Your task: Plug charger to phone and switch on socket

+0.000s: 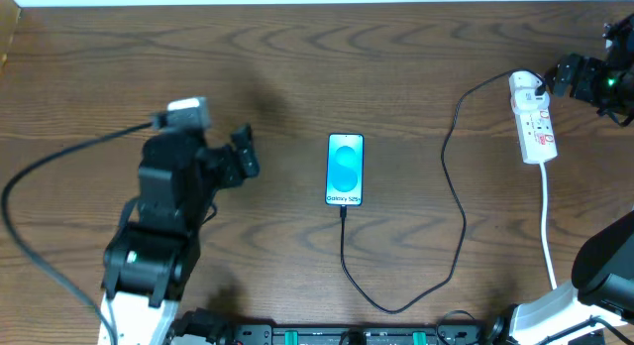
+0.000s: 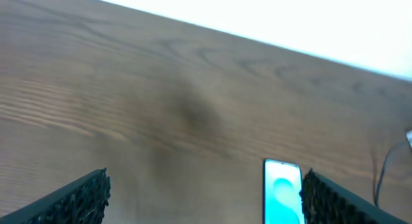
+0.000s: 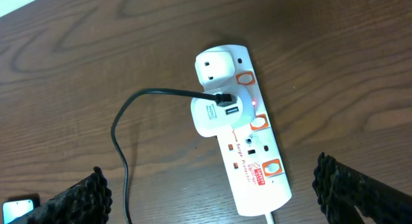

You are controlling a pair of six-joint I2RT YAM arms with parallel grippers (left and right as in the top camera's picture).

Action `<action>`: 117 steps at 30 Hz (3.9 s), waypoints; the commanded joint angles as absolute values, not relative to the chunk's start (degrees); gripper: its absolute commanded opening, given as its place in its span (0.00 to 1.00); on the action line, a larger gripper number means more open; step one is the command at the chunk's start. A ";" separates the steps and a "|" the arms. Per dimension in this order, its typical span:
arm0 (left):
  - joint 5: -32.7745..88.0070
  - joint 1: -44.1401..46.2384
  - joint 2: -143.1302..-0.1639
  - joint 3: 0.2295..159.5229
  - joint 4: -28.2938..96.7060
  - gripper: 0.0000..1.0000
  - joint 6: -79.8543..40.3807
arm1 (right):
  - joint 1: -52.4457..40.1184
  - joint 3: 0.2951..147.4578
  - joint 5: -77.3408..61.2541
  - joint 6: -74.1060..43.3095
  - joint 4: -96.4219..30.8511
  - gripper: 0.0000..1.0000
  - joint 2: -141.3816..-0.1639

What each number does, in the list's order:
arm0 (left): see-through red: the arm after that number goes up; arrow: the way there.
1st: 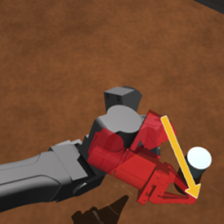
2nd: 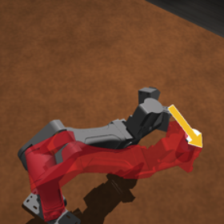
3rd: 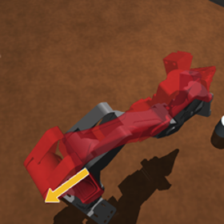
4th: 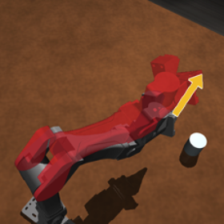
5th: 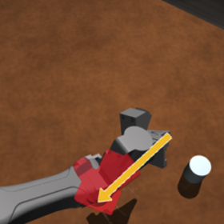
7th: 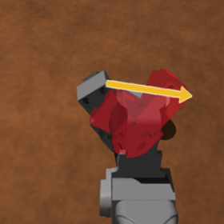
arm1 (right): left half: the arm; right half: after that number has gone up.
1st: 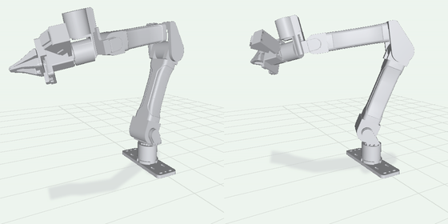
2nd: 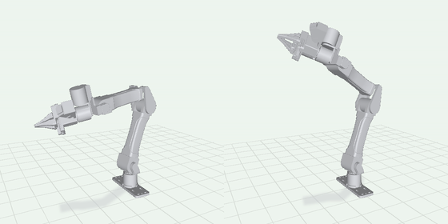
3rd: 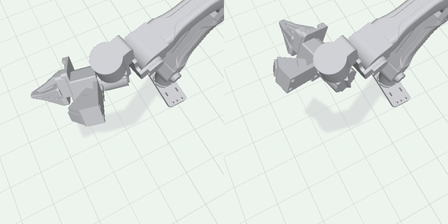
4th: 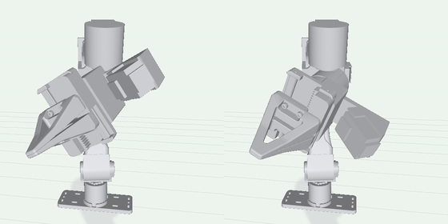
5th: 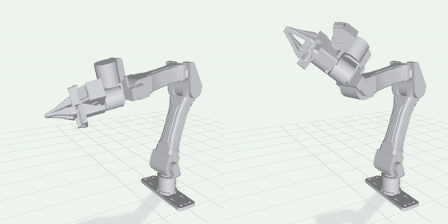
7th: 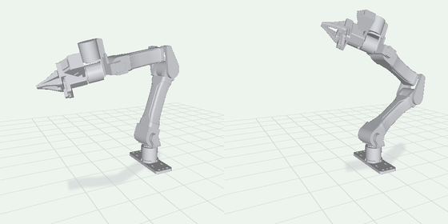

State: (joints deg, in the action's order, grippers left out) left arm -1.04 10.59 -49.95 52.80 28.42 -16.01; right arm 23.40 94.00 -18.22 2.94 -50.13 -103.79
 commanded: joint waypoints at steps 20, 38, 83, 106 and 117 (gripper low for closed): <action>4.14 1.37 -20.71 28.67 13.52 0.94 -3.88 | 23.27 94.00 -18.52 2.20 -50.17 0.99 -103.94; 4.27 1.23 -3.64 16.51 10.31 0.95 0.47 | 23.27 94.02 -18.52 2.20 -50.17 0.99 -103.94; 3.62 0.86 -0.05 1.63 6.76 0.94 2.98 | 23.27 94.00 -18.52 2.20 -50.17 0.99 -103.94; 2.68 0.86 -0.05 0.21 2.46 0.95 3.14 | 23.27 94.00 -18.52 2.20 -50.17 0.99 -103.94; 3.42 0.86 -0.05 0.23 3.84 0.94 2.76 | 23.27 94.00 -18.52 2.20 -50.15 0.99 -103.94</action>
State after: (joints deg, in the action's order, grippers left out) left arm 3.07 1.17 -0.58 1.23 1.89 2.83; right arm 23.40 94.00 -18.22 2.87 -50.13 -103.79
